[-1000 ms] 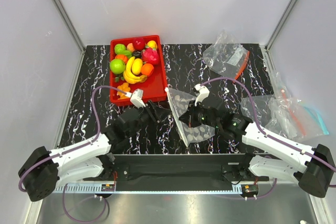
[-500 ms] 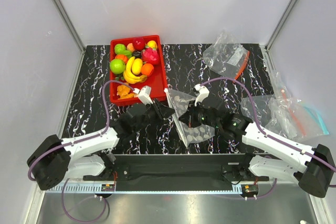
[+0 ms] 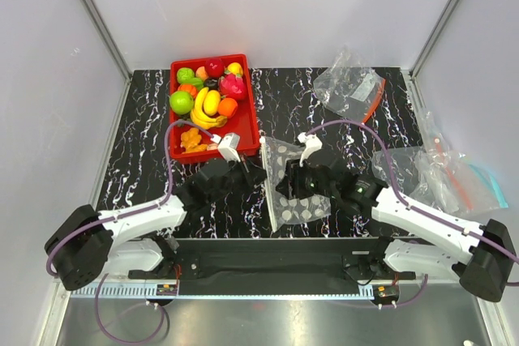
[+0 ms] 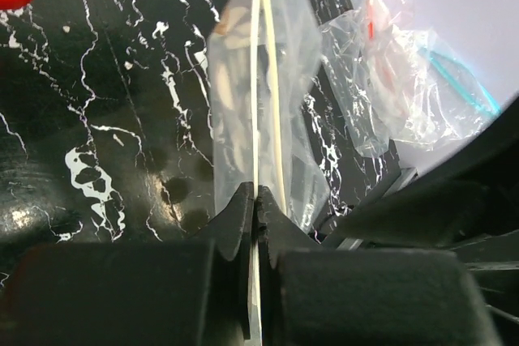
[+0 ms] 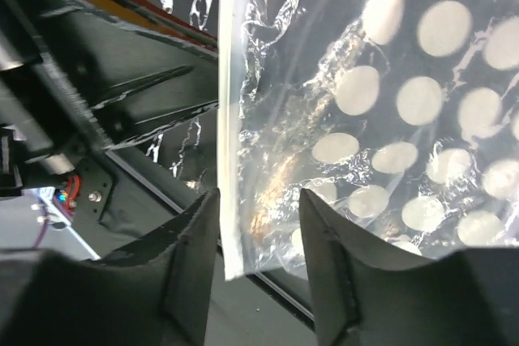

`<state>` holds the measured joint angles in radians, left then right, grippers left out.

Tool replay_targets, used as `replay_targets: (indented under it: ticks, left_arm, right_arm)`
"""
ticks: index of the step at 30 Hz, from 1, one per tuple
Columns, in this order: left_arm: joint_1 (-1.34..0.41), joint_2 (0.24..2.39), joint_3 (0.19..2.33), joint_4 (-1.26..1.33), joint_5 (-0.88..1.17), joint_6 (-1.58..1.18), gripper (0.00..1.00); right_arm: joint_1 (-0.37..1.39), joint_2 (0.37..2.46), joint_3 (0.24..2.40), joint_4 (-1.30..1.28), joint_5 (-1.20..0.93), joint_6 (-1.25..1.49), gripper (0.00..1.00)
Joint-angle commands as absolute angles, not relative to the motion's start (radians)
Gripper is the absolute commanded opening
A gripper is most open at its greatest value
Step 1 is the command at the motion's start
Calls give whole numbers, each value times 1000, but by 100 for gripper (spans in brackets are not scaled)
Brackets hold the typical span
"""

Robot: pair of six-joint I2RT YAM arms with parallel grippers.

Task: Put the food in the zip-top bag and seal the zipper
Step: Pick up the zipper food storage bag at the center of the board, then open the zipper of the food storage bag.

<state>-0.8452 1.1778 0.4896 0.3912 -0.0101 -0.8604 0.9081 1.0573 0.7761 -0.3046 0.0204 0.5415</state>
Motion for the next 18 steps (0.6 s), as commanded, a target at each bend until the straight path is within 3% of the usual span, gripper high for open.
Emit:
replay_targets:
  ticks: [1, 12, 18]
  left_arm:
    - [-842, 1131, 505, 439, -5, -807, 0]
    - [-845, 1092, 502, 443, 74, -830, 0]
    - [-844, 1039, 499, 394, 45, -819, 0]
  right_arm:
    - [942, 1100, 856, -344, 81, 509, 52]
    - [1042, 1250, 963, -359, 222, 489, 56]
    - [1043, 1258, 969, -409, 345, 531, 43]
